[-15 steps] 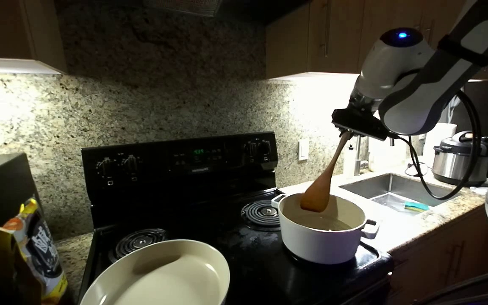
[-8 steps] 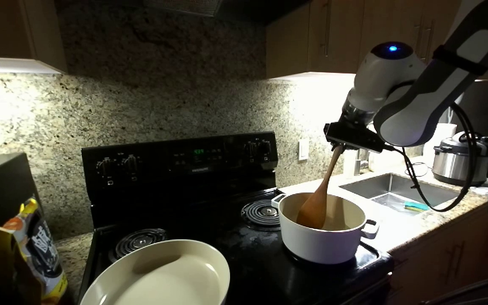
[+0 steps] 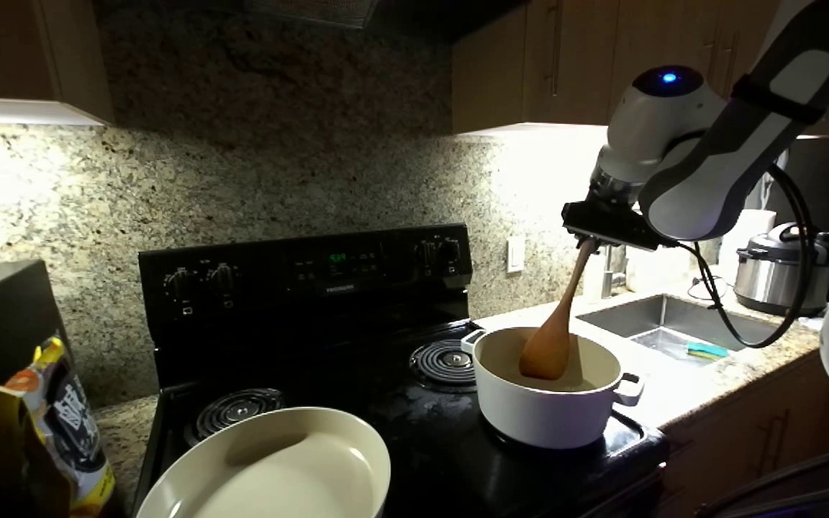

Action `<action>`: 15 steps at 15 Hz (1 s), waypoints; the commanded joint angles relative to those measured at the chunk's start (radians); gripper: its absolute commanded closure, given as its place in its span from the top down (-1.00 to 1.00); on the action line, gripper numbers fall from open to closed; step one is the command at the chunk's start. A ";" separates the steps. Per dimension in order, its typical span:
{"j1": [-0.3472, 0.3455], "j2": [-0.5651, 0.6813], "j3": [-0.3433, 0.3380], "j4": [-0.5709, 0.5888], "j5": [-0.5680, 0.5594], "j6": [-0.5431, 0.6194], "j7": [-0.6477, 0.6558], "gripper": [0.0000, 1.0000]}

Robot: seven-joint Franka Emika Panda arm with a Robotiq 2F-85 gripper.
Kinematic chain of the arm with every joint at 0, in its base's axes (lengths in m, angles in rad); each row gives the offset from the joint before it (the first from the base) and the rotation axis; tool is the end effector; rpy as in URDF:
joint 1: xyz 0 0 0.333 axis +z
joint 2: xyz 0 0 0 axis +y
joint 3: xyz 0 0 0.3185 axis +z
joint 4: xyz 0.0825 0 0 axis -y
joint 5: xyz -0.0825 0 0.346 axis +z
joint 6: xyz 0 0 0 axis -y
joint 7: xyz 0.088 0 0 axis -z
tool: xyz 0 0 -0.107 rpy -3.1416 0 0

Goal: Stir the pot with the wooden spoon

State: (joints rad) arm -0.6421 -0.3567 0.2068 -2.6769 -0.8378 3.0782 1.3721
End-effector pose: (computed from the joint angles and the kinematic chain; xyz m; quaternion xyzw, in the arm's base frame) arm 0.3861 -0.1099 0.4408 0.8175 -0.4325 0.3785 0.0385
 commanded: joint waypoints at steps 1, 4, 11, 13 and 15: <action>-0.033 0.008 0.040 0.016 -0.027 -0.055 0.011 -0.87; -0.008 0.027 0.038 0.014 -0.005 -0.097 -0.018 -0.87; -0.031 0.193 0.118 0.002 -0.070 -0.092 0.025 -0.87; -0.027 0.223 0.126 0.011 -0.070 -0.089 0.026 -0.87; -0.022 0.245 0.125 0.018 -0.057 -0.086 0.016 -0.87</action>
State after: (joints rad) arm -0.6650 -0.1541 0.3246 -2.6652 -0.8817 2.9856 1.3911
